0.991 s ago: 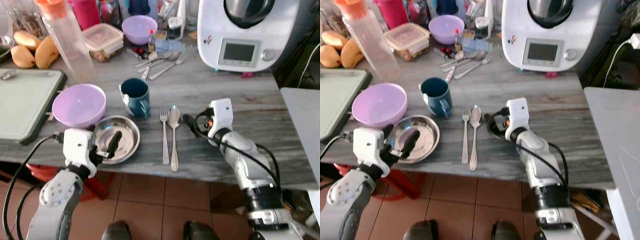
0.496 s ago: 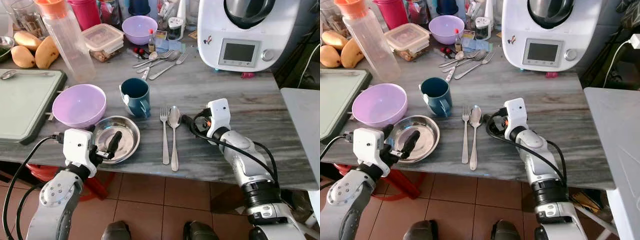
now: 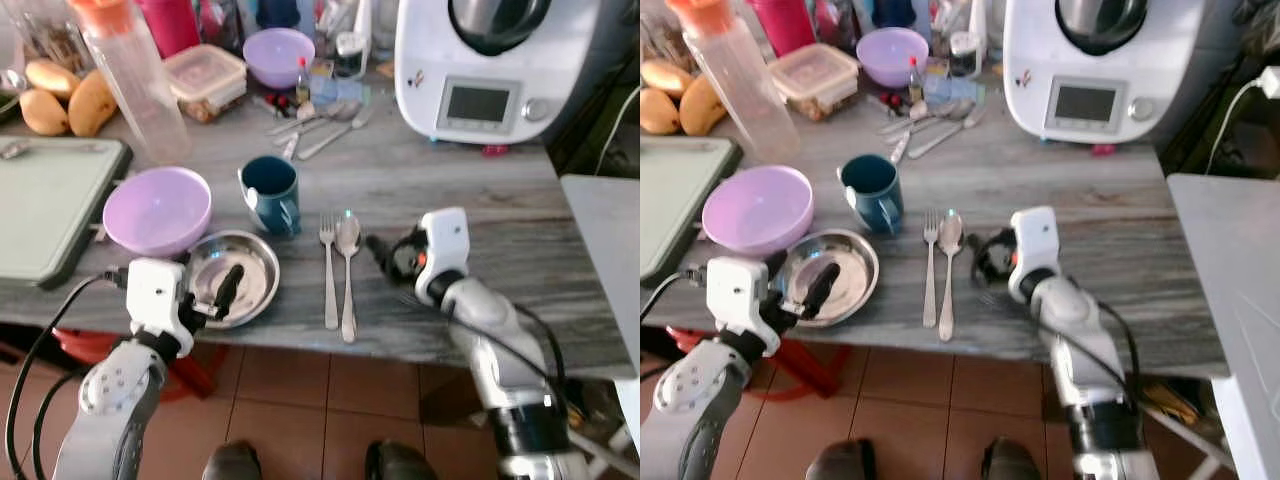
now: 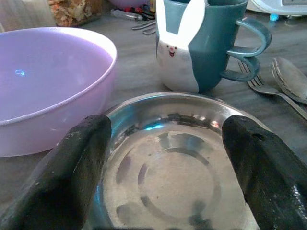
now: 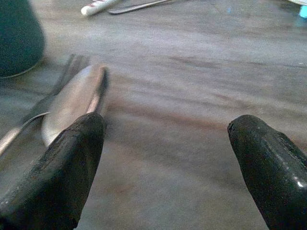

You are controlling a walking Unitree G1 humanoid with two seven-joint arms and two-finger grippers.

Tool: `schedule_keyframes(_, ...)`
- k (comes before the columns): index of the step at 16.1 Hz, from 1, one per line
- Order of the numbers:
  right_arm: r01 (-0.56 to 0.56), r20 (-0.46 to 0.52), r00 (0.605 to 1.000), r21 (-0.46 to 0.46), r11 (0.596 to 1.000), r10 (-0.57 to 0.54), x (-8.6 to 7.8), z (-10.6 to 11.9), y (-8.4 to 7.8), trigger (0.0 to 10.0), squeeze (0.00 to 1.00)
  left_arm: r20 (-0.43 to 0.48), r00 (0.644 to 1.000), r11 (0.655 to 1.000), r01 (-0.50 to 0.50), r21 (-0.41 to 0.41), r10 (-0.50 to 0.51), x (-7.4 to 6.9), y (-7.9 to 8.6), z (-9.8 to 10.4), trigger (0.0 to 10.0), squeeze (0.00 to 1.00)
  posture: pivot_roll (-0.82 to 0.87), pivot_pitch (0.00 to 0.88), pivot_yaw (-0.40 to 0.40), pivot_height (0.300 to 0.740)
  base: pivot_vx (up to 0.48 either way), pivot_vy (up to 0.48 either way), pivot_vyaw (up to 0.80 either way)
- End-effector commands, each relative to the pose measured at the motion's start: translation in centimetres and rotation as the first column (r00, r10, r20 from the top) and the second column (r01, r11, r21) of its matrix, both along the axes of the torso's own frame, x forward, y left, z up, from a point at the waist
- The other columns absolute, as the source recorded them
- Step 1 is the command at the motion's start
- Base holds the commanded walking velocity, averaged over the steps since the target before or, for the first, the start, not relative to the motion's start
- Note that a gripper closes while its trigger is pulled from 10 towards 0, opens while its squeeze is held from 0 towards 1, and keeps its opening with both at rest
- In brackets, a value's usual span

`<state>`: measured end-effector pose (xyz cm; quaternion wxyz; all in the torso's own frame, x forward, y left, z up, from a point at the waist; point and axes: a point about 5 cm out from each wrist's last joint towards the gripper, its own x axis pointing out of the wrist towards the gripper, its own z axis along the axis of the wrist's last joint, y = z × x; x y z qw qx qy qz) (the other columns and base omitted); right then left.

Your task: Setting the table

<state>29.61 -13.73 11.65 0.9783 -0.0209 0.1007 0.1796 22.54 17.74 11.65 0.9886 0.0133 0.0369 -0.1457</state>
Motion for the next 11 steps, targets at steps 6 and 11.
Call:
schedule_keyframes(6, -0.051, 0.001, 0.999, -0.012, 0.999, 0.051, 1.5, 0.6, 0.4, 10.0, 1.0, 0.008, 1.0, 1.0, -0.007, 0.009, 0.007, -0.1, 0.2, 0.3, 10.0, 0.0, 0.07, 0.139, 0.03, 0.74, 0.0, 0.0, 0.0)
schedule_keyframes(11, 0.015, -0.077, 0.997, 0.011, 1.0, -0.014, 2.4, -0.4, -1.4, 10.0, 1.0, 0.006, 1.0, 1.0, -0.007, 0.01, 0.007, -0.2, 0.2, 0.3, 10.0, 0.0, 0.07, 0.142, 0.035, 0.74, 0.0, 0.0, 0.0)
